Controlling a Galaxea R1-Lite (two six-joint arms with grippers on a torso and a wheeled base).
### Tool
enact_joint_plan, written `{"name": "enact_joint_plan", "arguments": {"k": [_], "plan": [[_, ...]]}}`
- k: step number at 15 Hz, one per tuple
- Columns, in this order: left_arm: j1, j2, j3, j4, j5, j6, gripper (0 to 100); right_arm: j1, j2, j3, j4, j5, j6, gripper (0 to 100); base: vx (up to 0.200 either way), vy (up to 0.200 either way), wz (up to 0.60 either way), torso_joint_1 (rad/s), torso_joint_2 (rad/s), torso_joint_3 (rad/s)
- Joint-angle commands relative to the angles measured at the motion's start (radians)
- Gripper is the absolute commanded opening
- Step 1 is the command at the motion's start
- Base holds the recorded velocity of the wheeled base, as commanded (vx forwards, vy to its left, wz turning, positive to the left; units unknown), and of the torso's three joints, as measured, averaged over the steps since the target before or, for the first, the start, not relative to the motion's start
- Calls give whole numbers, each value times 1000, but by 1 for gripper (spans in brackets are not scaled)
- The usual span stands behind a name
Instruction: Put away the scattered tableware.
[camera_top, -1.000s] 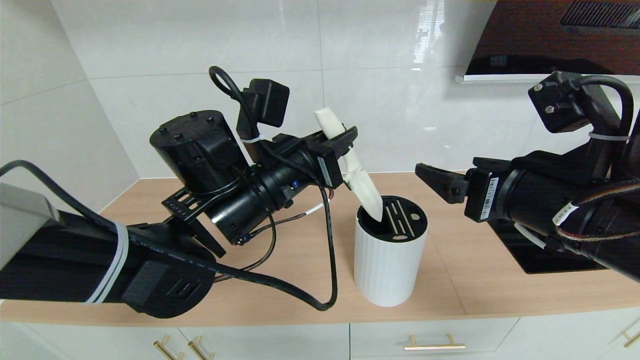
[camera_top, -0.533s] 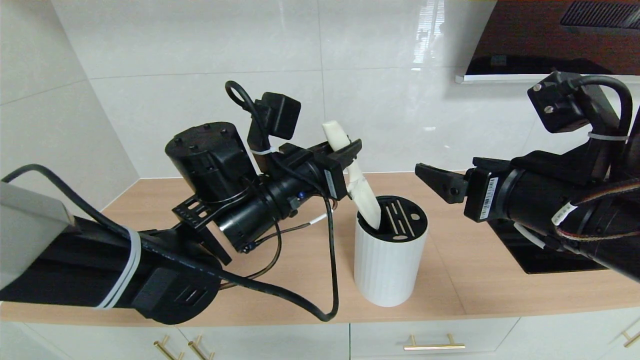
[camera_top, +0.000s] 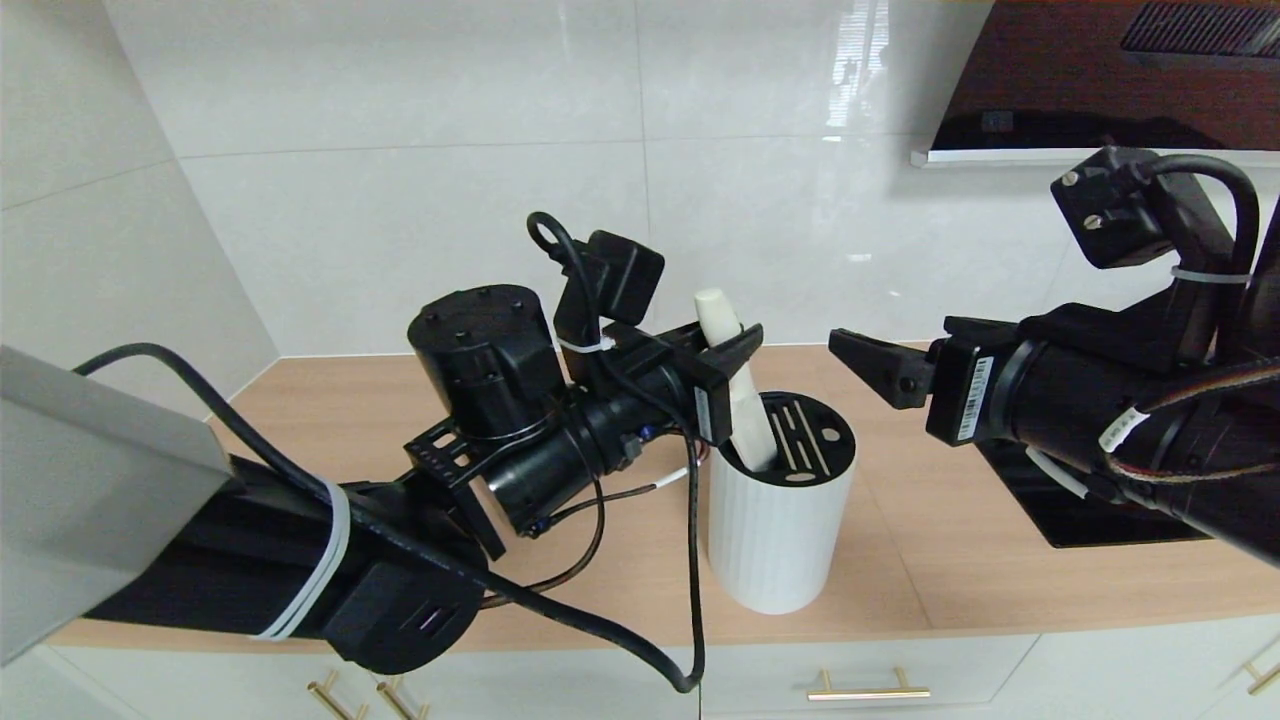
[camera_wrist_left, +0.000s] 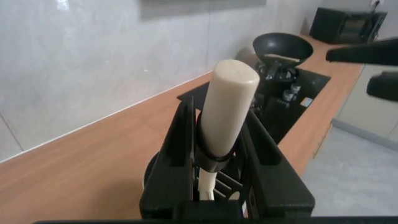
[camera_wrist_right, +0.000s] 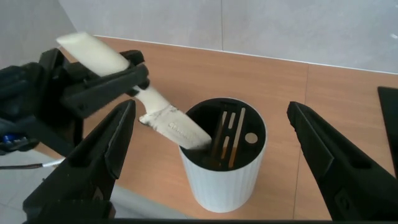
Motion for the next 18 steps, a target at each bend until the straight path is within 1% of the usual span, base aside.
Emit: {"name": "enact_joint_plan", "arguments": {"k": [1,4,6,14,15,18], "plan": [[-7,31,-15,0,0,5,0,0,7,1,0,-1,0,100,0,0,0,0,0,0],[-33,56,-35,0,0,5,0,0,7,-1,0,-1,0,100,0,0,0,0,0,0],[-41,77,-40,0,0,5,0,0,10,-1,0,-1,1,100,0,0,0,0,0,0],[-41,189,-126,5,3,1,0,0,19,-1,0,-1,1,100,0,0,0,0,0,0],[-41,194,-130,6,3,-1,100,0,19,-1,0,-1,1,100,0,0,0,0,0,0],[-41,185,-138,-6,4,-4,100,0,19,-1,0,-1,1,100,0,0,0,0,0,0]]}}
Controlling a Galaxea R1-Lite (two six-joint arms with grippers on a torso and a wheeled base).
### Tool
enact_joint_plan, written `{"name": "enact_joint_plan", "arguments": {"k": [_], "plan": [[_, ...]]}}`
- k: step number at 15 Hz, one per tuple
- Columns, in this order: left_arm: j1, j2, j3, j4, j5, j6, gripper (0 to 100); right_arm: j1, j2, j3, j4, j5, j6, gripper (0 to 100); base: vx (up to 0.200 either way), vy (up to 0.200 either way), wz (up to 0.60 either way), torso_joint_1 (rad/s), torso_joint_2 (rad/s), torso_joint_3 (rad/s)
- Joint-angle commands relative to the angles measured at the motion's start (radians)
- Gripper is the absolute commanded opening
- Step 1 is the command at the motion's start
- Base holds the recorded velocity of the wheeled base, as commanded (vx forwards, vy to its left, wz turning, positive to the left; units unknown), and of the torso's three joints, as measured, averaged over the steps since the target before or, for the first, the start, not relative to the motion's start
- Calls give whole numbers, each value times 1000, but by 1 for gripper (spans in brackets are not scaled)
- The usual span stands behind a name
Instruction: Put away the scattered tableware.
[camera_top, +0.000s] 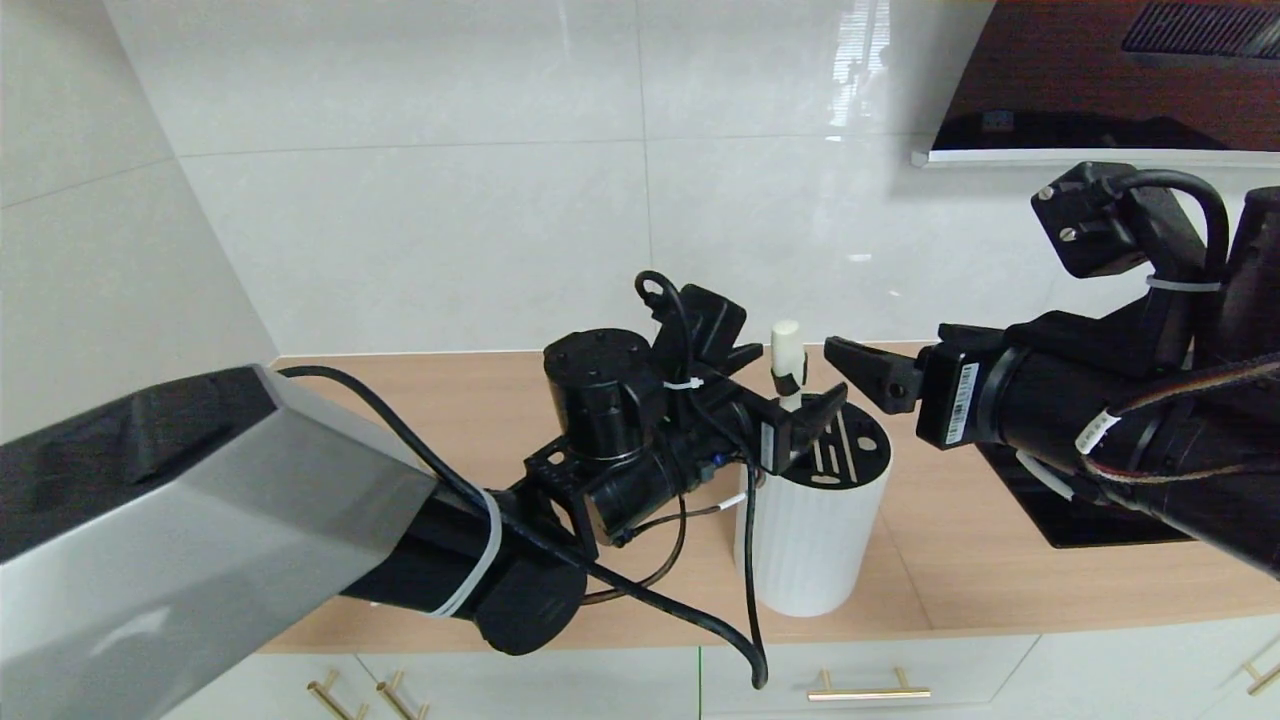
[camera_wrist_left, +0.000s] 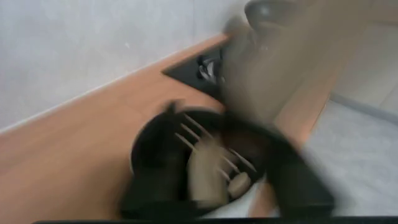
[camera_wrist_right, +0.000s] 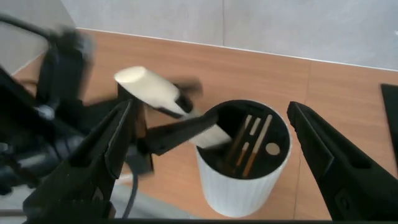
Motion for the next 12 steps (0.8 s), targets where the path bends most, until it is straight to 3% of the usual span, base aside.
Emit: {"name": "enact_joint_plan", "arguments": {"k": [1,4,6,9,11,12], "plan": [[0,-20,-3,-24,1,-14,100,-1,2,0,-1,0,0,100,0,0,0,0,0,0],[3,-43,-9,-36,1,-43,100,-1,2,0,-1,0,0,100,0,0,0,0,0,0],[7,-38,-67,-27,1,-66,100,-1,11,0,-1,0,0,100,0,0,0,0,0,0],[20,-34,-112,48,-10,-65,100,-11,9,0,-2,0,0,100,0,0,0,0,0,0],[30,15,-230,111,-10,-68,100,-14,5,0,-2,0,0,100,0,0,0,0,0,0],[30,17,-235,113,-10,-68,100,-14,3,0,-2,0,0,100,0,0,0,0,0,0]]}}
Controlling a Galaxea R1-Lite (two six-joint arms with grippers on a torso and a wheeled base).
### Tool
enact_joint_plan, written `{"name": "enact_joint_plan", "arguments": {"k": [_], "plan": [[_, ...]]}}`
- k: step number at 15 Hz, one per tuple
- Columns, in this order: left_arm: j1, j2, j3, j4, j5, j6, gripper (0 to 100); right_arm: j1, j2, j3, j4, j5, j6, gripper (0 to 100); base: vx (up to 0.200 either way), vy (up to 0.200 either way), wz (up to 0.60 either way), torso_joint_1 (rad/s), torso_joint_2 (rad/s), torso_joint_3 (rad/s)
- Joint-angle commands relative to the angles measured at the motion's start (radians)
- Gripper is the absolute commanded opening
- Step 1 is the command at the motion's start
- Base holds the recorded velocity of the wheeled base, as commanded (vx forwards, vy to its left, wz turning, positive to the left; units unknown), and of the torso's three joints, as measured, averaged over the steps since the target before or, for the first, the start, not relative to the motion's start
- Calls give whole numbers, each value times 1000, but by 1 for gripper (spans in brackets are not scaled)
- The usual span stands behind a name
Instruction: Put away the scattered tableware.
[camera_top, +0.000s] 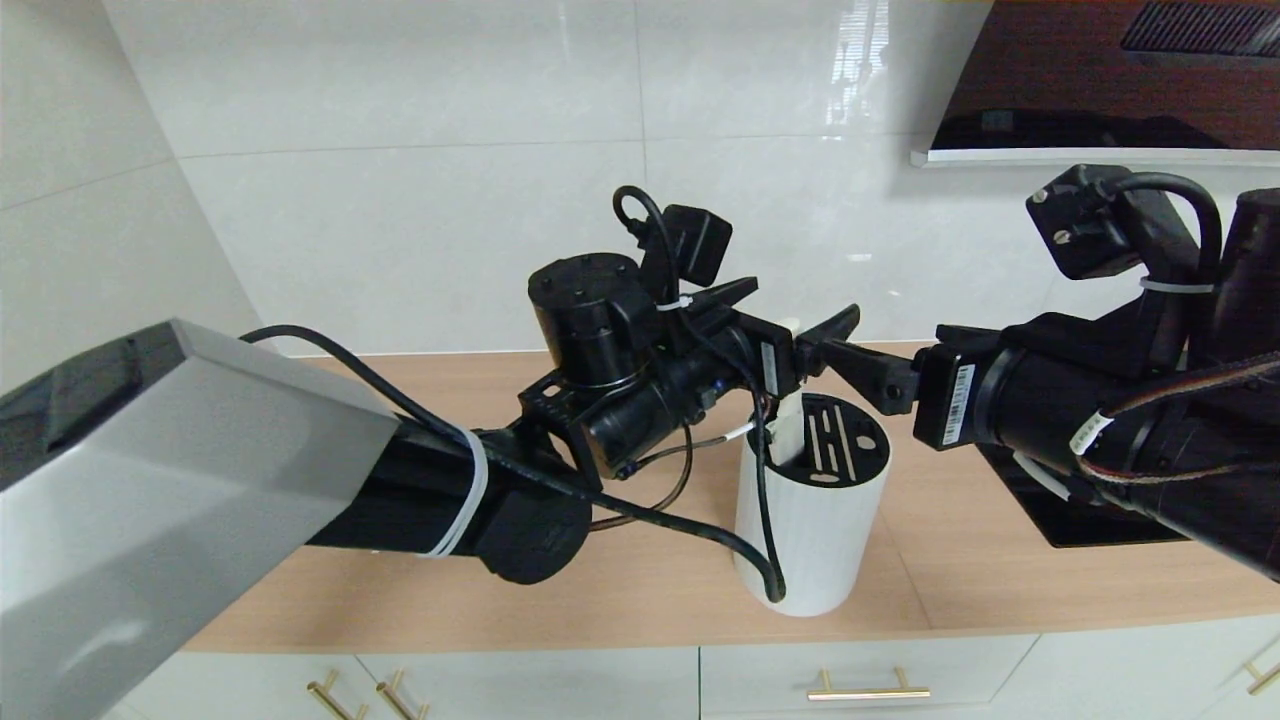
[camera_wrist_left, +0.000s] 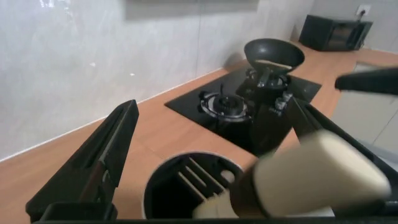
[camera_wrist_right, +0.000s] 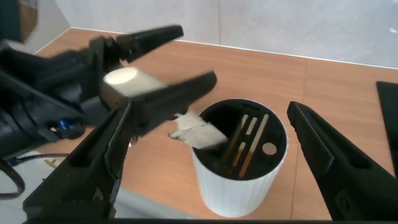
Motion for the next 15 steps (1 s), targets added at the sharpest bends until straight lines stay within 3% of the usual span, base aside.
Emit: {"name": "enact_joint_plan", "arguments": {"k": [1,6,9,10,11,12,13,15], "plan": [[18,77,-164,55,1,-3,100,-1,-15,0,1,0,0,100,0,0,0,0,0,0],[30,159,-298,121,-1,-4,100,-3,-12,0,1,0,0,100,0,0,0,0,0,0],[30,163,-313,113,7,-18,100,-14,-5,0,-1,2,0,100,0,0,0,0,0,0],[25,133,-293,95,19,-67,100,-17,-4,0,1,2,0,100,0,0,0,0,0,0],[22,102,-252,69,32,-96,100,-17,-4,0,1,2,0,100,0,0,0,0,0,0],[22,68,-207,47,35,-104,100,-17,-4,0,1,2,0,100,0,0,0,0,0,0],[33,-31,-68,6,30,-113,100,-17,-9,-1,1,2,0,100,0,0,0,0,0,0],[36,-116,58,10,2,-147,100,-17,-5,-1,1,2,0,100,0,0,0,0,0,0]]}}
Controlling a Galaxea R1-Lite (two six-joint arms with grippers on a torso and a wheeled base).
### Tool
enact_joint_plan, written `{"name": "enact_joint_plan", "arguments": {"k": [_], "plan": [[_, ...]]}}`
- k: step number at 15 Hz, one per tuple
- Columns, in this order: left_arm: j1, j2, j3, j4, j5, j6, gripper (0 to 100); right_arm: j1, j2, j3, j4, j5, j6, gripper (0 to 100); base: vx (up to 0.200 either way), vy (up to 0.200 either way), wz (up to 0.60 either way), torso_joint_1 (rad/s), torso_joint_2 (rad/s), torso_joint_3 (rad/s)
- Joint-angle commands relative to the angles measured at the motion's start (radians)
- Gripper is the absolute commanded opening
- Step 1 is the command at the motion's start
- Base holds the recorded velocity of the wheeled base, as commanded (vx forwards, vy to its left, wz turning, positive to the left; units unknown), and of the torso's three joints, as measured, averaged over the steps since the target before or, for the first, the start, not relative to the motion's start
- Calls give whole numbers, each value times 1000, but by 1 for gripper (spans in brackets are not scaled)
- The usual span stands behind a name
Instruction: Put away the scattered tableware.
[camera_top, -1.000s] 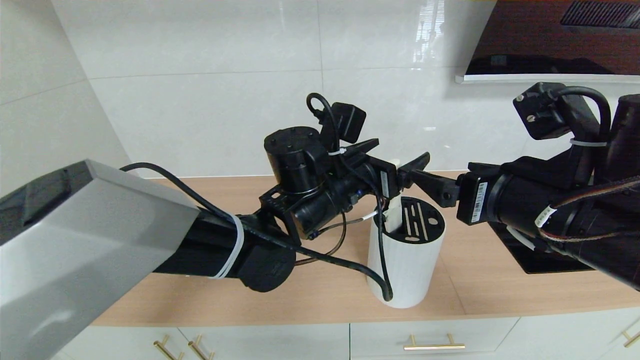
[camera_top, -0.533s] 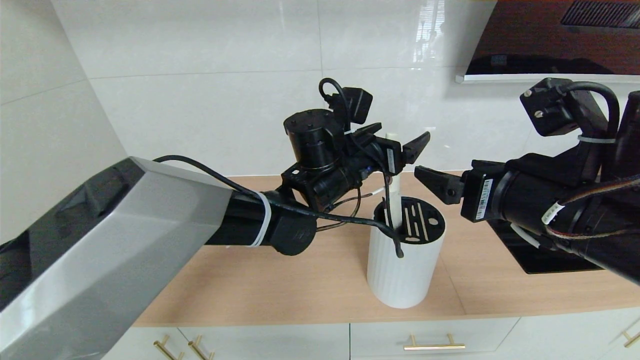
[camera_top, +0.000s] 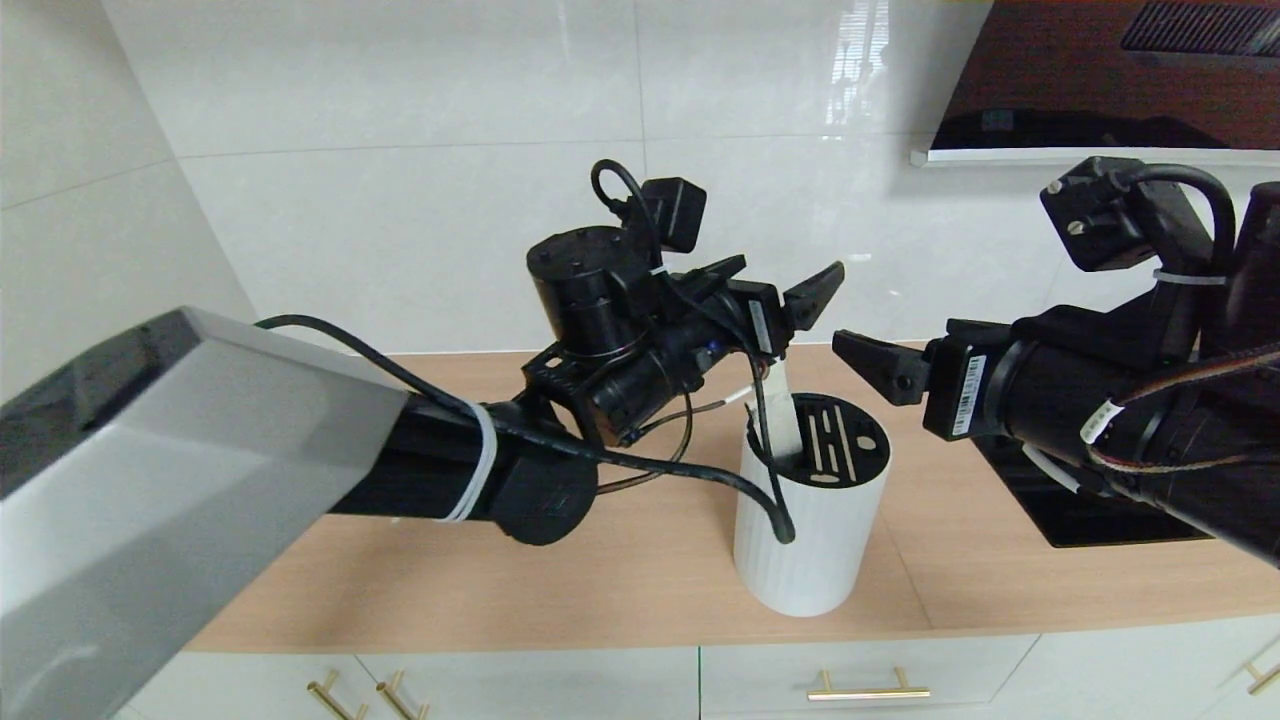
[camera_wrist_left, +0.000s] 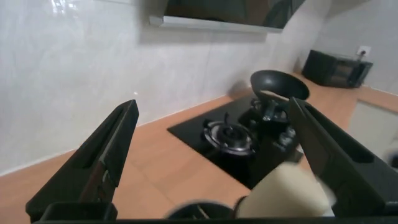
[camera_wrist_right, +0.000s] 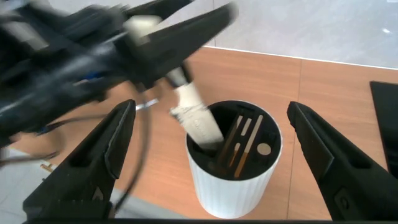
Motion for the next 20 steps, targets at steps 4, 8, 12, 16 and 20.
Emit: {"name": "enact_joint_plan", "arguments": {"k": [4,8,12,16,20], "plan": [[11,-133,212,-9,-64,-49,100,1,4,2,0,0,0,100,0,0,0,0,0,0],[29,-147,261,-3,-113,-89,100,-6,11,2,-2,0,0,100,0,0,0,0,0,0],[40,-98,262,3,-148,-86,100,-6,9,2,0,0,0,100,0,0,0,0,0,0],[36,-69,259,0,-154,-81,100,-6,7,2,0,0,0,100,0,0,0,0,0,0],[29,-65,221,2,-156,-81,100,-6,14,2,-2,0,0,100,0,0,0,0,0,0]]}}
